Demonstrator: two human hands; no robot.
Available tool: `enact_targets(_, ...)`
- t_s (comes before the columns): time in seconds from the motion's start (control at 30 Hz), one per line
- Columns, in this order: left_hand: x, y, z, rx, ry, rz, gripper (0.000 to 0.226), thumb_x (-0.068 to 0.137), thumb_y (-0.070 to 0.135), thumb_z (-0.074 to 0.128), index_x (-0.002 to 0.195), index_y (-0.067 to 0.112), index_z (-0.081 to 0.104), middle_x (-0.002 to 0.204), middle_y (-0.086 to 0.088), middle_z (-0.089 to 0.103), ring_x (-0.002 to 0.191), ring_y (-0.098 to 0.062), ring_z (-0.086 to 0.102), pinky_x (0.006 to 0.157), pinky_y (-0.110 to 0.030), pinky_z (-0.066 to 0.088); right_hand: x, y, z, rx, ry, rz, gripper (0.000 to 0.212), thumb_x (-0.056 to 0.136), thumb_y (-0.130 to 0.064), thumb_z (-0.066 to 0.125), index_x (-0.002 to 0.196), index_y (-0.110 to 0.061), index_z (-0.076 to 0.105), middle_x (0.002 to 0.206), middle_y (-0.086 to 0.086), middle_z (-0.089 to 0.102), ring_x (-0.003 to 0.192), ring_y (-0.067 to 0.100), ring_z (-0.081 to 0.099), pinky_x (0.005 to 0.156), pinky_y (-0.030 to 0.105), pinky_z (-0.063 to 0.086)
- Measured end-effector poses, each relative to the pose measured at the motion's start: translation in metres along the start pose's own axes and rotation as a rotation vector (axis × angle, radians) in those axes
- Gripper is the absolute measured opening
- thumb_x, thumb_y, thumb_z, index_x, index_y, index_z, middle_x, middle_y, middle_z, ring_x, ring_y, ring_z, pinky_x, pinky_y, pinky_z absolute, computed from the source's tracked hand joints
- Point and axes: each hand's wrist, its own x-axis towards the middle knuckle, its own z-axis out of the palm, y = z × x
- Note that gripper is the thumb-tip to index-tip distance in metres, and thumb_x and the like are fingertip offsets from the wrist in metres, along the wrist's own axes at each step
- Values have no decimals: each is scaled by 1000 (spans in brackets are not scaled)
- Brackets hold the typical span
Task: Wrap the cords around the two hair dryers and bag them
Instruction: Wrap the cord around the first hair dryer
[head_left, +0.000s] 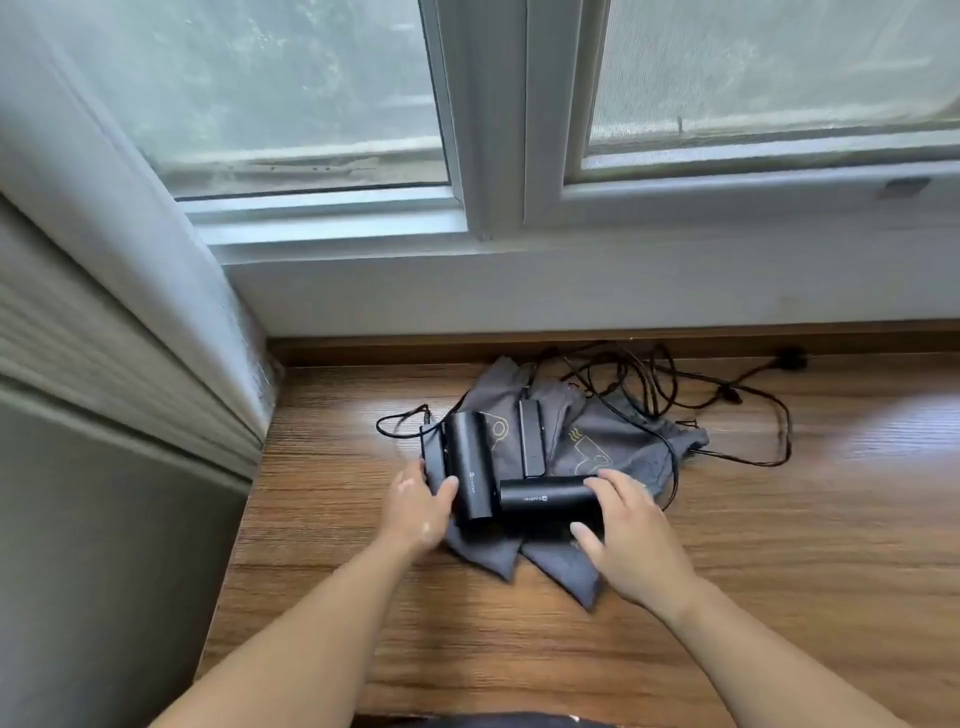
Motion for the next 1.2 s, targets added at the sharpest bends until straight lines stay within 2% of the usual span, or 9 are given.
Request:
enact_targets(0.33, 25, 15, 11, -297, 11, -269, 47, 99, 31, 66, 137, 3, 60, 133, -16, 67, 125, -35, 61, 107, -37, 46, 30, -28, 16, -125, -105, -124, 61, 95, -52, 56, 149, -26, 44, 154, -7, 43, 147, 15, 35, 124, 59, 13)
enact_targets(0.43, 30, 8, 18, -490, -4, -298, 32, 91, 28, 73, 115, 7, 70, 111, -14, 75, 94, -30, 71, 82, -36, 62, 37, -36, 20, -129, -135, -144, 59, 98, -53, 52, 149, -26, 43, 153, -6, 42, 147, 15, 33, 125, 57, 9)
enact_targets(0.5, 26, 11, 17, -624, -60, -299, 6, 97, 11, 69, 102, 10, 67, 97, -13, 71, 76, -25, 67, 61, -30, 59, 40, -42, 21, -115, -149, -166, 58, 99, -54, 49, 149, -27, 42, 153, -6, 43, 147, 16, 33, 126, 55, 10)
enact_targets(0.6, 23, 8, 15, -651, -85, -281, 10, 99, 9, 67, 95, 18, 64, 98, -16, 72, 80, -29, 68, 74, -49, 60, 43, -52, 24, -93, -157, -169, 56, 99, -56, 47, 147, -28, 43, 150, -7, 45, 145, 17, 35, 126, 54, 13)
enact_targets(0.73, 11, -9, 5, -700, -155, -233, 11, 96, 19, 72, 106, 22, 70, 113, -15, 74, 105, -37, 71, 94, -64, 58, 45, -59, 27, -40, -135, -135, 59, 100, -61, 41, 147, -26, 44, 149, -7, 48, 143, 18, 39, 126, 52, 16)
enact_targets(0.93, -28, -9, -18, -766, -248, -100, 17, 100, 9, 66, 111, 20, 73, 112, -5, 79, 107, -28, 73, 97, -53, 58, 31, -77, 17, 98, -141, -79, 67, 98, -65, 33, 148, -21, 40, 148, -3, 52, 141, 17, 43, 127, 44, 15)
enact_targets(1.07, -44, -5, -32, -842, -341, -67, 20, 102, 7, 61, 119, 13, 68, 116, -6, 77, 103, -21, 74, 86, -43, 63, 17, -86, 11, 401, -123, 25, 65, 96, -61, 48, 148, -22, 40, 141, -4, 60, 132, 17, 54, 113, 37, 42)
enact_targets(1.13, -47, -7, -37, -842, -402, -33, 21, 102, 9, 63, 122, 12, 68, 117, -8, 77, 103, -23, 73, 83, -41, 62, 10, -90, 9, 643, -117, 110, 54, 92, -58, 58, 137, -30, 49, 128, -13, 67, 123, 8, 62, 106, 35, 49)
enact_targets(1.2, -49, -7, -43, -786, -471, 21, 29, 97, 19, 67, 126, 15, 67, 120, -10, 76, 108, -26, 72, 88, -42, 59, 6, -94, 5, 889, -97, 209, 48, 82, -59, 69, 122, -36, 58, 116, -13, 73, 112, 5, 68, 101, 43, 55)
